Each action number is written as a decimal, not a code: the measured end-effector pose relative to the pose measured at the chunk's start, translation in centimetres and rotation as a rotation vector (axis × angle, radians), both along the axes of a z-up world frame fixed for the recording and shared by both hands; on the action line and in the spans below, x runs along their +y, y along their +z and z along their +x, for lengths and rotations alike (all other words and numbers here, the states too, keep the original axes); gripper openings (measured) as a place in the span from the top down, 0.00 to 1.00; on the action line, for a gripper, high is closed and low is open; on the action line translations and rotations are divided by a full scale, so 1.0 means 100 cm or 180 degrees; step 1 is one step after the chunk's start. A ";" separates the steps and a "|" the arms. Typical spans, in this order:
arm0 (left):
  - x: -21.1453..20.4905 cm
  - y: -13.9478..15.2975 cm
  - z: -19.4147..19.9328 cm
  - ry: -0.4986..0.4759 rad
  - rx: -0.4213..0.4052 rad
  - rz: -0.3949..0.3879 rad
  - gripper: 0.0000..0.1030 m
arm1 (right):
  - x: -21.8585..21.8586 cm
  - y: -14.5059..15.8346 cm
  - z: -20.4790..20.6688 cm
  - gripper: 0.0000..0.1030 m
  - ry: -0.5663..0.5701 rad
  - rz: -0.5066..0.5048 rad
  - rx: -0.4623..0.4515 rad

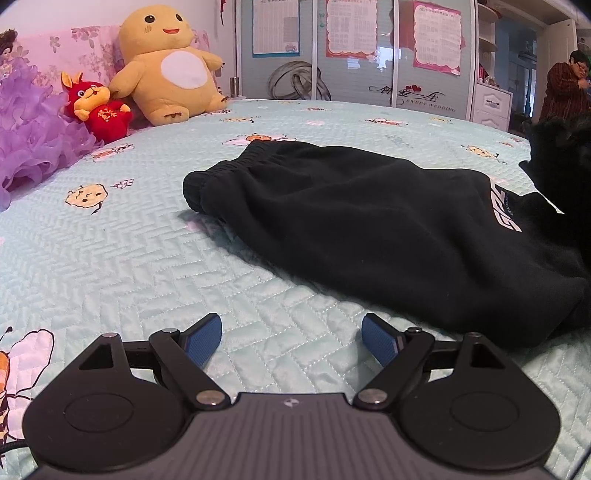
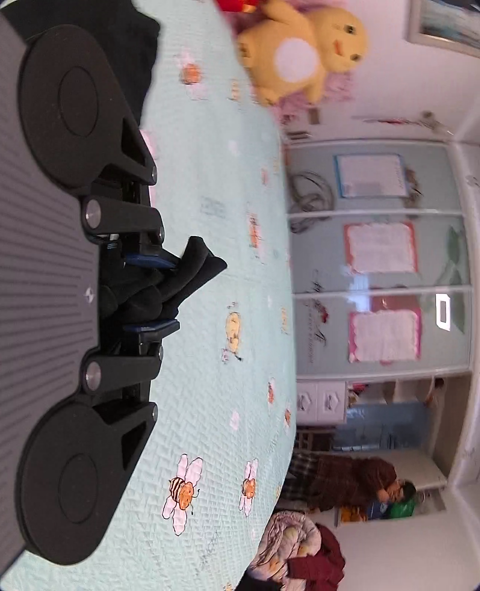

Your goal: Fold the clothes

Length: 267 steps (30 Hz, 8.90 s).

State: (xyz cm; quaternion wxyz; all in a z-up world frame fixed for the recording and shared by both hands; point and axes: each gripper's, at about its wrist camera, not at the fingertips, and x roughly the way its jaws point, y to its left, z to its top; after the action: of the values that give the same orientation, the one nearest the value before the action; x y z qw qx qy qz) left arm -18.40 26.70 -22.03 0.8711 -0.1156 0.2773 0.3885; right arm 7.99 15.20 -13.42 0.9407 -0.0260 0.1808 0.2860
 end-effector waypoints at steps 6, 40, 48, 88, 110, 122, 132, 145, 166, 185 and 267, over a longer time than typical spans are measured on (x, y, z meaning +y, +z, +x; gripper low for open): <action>0.000 0.000 0.001 0.0001 0.0003 -0.0002 0.16 | 0.027 -0.069 -0.007 0.60 0.0198 -0.0562 0.0277; -0.001 -0.001 0.001 -0.0003 0.0020 0.0005 0.14 | 0.014 -0.049 -0.006 0.58 0.0326 -0.0452 0.0353; -0.001 0.000 0.001 -0.0005 0.0031 0.0016 0.14 | -0.037 -0.047 -0.028 0.40 -0.0178 -0.0458 -0.0122; -0.005 -0.004 0.004 -0.0003 0.0070 0.0096 0.11 | -0.097 -0.059 -0.077 0.29 -0.0517 -0.0389 -0.0135; -0.008 -0.007 0.003 -0.0056 0.0002 0.0197 0.11 | -0.099 -0.085 -0.045 0.18 -0.0562 -0.0471 0.0579; -0.003 -0.010 0.008 -0.0047 0.0101 0.0075 0.09 | -0.101 -0.086 -0.043 0.18 -0.0548 -0.0402 0.0597; -0.003 -0.009 0.008 -0.0039 0.0101 0.0060 0.08 | -0.102 -0.086 -0.042 0.18 -0.0541 -0.0364 0.0607; -0.003 -0.008 0.006 -0.0040 0.0078 0.0027 0.08 | -0.102 -0.086 -0.042 0.18 -0.0537 -0.0339 0.0621; -0.002 -0.008 0.006 -0.0040 0.0094 0.0031 0.07 | -0.105 -0.085 -0.043 0.18 -0.0524 -0.0299 0.0624; -0.004 -0.010 0.011 0.0064 0.0248 0.0144 0.00 | -0.101 -0.084 -0.040 0.17 -0.0525 -0.0388 0.0658; 0.001 -0.008 0.012 0.0094 0.0248 -0.0009 0.00 | -0.098 -0.087 -0.042 0.15 -0.0533 -0.0447 0.0615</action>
State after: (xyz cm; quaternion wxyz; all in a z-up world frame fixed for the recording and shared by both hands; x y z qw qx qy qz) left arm -17.17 26.81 -22.80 0.8537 -0.1057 0.3099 0.4051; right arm 3.82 5.40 -22.11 0.9353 -0.0489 0.2917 0.1944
